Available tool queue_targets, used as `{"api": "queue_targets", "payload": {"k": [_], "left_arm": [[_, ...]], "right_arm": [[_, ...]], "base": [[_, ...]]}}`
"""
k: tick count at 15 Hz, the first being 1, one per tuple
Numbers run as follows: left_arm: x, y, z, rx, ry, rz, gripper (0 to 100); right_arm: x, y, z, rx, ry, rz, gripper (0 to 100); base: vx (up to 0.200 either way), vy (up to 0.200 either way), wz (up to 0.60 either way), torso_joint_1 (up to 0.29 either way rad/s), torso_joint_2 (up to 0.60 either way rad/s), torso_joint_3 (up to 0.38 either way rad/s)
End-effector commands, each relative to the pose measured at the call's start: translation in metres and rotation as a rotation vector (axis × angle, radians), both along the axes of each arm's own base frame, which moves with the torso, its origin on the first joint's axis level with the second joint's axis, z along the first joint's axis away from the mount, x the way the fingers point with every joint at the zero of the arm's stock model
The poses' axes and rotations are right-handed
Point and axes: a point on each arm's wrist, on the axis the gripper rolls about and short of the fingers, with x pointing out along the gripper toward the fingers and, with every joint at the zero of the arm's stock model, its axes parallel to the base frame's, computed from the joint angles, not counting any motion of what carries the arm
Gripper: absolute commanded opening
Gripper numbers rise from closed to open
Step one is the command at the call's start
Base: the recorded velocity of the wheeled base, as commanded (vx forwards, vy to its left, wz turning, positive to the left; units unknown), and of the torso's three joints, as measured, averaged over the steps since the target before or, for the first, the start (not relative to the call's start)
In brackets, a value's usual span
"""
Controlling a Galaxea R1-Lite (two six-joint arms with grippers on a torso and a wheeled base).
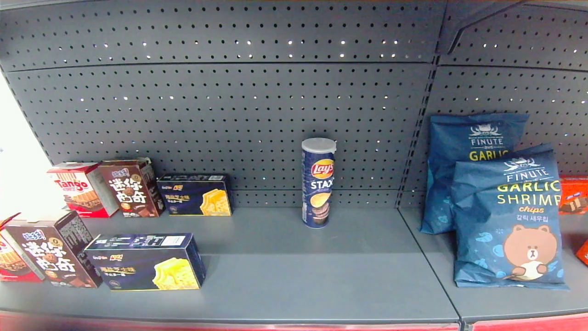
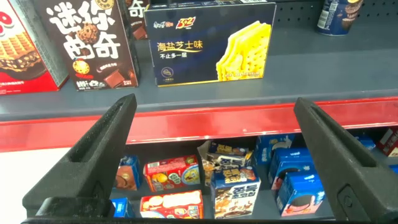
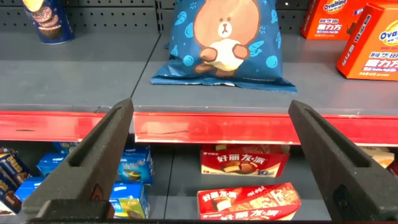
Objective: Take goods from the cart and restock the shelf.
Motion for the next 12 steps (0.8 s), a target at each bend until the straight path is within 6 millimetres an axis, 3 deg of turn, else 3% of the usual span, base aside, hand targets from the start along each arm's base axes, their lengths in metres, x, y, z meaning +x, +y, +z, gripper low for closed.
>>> {"api": "queue_targets", "payload": {"k": [1,6,12], "left_arm": [[0.0000,0.0000,-0.0001,0.001,0.000,0.001,100],[0.0000,0.0000,-0.0001,0.001,0.000,0.002,100],[0.0000,0.0000,-0.0001,0.001,0.000,0.002,100]], "right_arm": [[0.0000,0.0000,0.0000,0.000,0.000,0.001,100],[0.0000,0.0000,0.0000,0.001,0.000,-0.001,100],[0.0000,0.0000,0.0000,0.001,0.000,0.001,100]], "base": [[0.000,0.000,0.00,0.000,0.00,0.000],[0.000,0.000,0.00,0.000,0.00,0.000],[0.000,0.000,0.60,0.006,0.00,0.002]]}}
